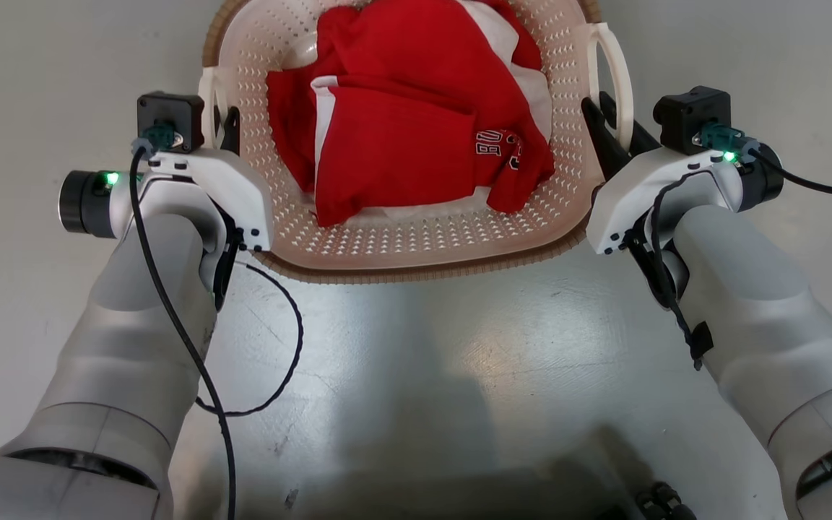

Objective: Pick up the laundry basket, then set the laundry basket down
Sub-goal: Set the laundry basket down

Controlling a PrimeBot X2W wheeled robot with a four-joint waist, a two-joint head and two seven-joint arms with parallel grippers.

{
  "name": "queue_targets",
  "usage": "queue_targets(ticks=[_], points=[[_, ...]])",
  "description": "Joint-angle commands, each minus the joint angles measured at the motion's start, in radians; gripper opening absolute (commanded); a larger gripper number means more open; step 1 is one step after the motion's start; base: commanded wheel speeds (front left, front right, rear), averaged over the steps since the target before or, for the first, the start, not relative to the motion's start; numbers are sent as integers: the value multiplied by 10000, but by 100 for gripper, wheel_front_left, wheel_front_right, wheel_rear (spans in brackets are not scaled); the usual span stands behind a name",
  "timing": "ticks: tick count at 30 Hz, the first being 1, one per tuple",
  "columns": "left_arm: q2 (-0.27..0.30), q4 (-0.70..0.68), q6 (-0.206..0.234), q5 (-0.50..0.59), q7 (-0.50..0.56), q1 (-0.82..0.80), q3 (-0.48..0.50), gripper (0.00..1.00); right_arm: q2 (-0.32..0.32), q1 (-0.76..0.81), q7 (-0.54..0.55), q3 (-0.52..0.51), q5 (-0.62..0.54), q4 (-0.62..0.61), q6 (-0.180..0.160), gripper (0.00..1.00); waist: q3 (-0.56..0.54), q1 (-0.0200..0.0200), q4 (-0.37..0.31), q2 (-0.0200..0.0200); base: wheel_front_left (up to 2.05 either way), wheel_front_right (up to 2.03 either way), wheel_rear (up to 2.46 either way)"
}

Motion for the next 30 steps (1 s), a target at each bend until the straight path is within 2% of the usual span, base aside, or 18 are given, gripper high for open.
queue_targets(ticks=[1, 13, 30], points=[[440, -50, 90, 101, -33, 31, 38, 0, 32, 481, -236, -174, -458, -321, 152, 0, 174, 0, 91, 0, 0, 0, 0], [594, -544, 187, 215, -47, -15, -12, 0, 351, 789, -236, -1285, -1621, -481, 152, 0, 522, 0, 117, 0, 0, 0, 0], [673, -690, 278, 354, -48, -118, -69, 0, 496, 760, -237, -1886, -2193, -353, 152, 0, 814, 0, 239, 0, 0, 0, 0]])
